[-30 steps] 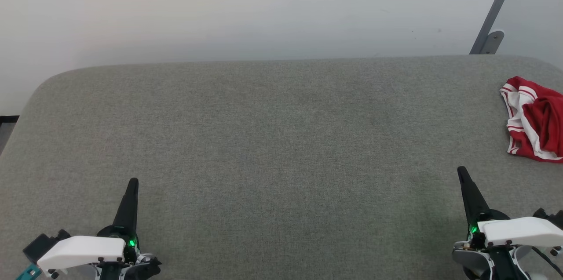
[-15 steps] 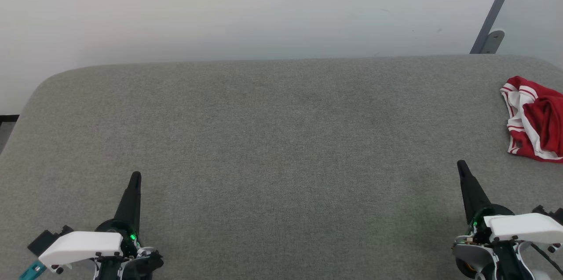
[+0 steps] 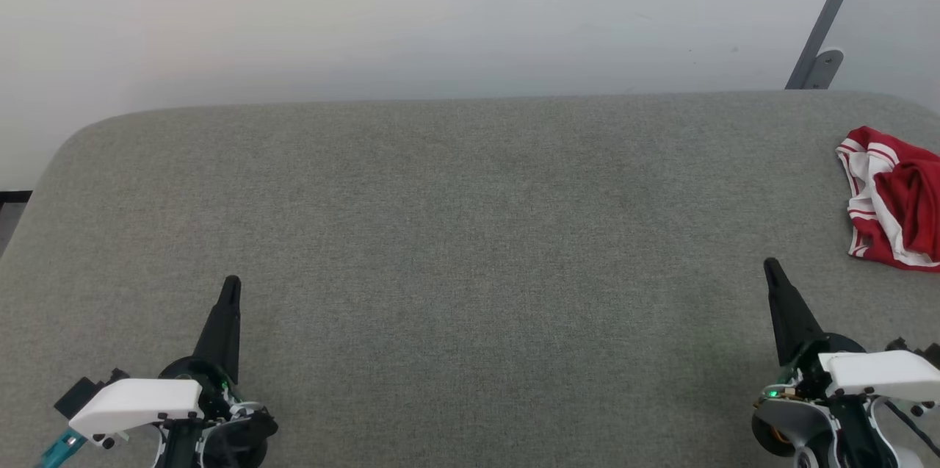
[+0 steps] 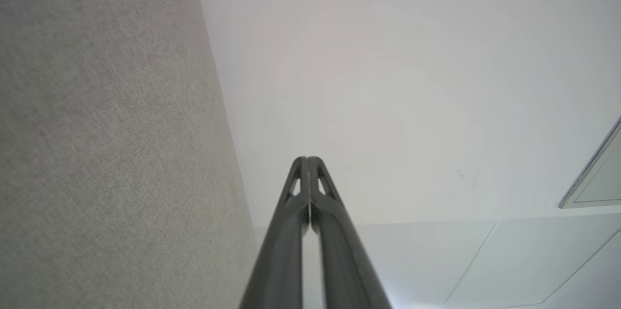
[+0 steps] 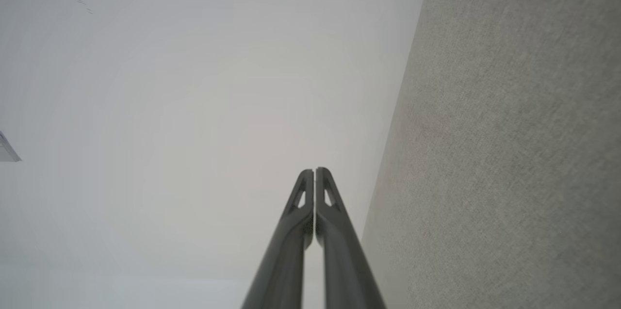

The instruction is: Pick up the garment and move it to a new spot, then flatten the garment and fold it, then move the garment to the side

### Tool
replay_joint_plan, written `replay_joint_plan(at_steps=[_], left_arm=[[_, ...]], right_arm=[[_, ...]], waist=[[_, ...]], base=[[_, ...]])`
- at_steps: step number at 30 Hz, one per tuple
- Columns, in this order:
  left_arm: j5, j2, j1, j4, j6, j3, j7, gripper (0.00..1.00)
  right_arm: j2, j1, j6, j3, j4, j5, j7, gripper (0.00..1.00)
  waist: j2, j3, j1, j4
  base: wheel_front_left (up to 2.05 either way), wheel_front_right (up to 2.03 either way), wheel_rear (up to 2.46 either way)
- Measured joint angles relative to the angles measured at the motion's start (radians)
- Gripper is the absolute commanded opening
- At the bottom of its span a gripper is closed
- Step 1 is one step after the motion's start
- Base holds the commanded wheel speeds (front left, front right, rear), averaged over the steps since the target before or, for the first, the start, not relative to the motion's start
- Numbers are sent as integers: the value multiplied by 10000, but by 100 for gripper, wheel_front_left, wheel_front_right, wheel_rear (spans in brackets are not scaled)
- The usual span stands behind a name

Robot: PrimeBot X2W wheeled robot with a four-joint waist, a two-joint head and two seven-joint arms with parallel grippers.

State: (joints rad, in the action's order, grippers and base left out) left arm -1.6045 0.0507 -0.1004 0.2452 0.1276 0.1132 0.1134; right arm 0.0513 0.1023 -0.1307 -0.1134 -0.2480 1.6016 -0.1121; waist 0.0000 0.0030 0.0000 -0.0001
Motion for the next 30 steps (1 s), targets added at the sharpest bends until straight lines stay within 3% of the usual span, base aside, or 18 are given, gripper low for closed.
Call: replay_joint_plan(at_steps=[30], left_arm=[[-65,-27,-28,4,0,10,23,0]], right_arm=[[-2,53,0,-6,27,92,-25,0]], waist=[[0,1,0,1]], base=[[0,0,0]])
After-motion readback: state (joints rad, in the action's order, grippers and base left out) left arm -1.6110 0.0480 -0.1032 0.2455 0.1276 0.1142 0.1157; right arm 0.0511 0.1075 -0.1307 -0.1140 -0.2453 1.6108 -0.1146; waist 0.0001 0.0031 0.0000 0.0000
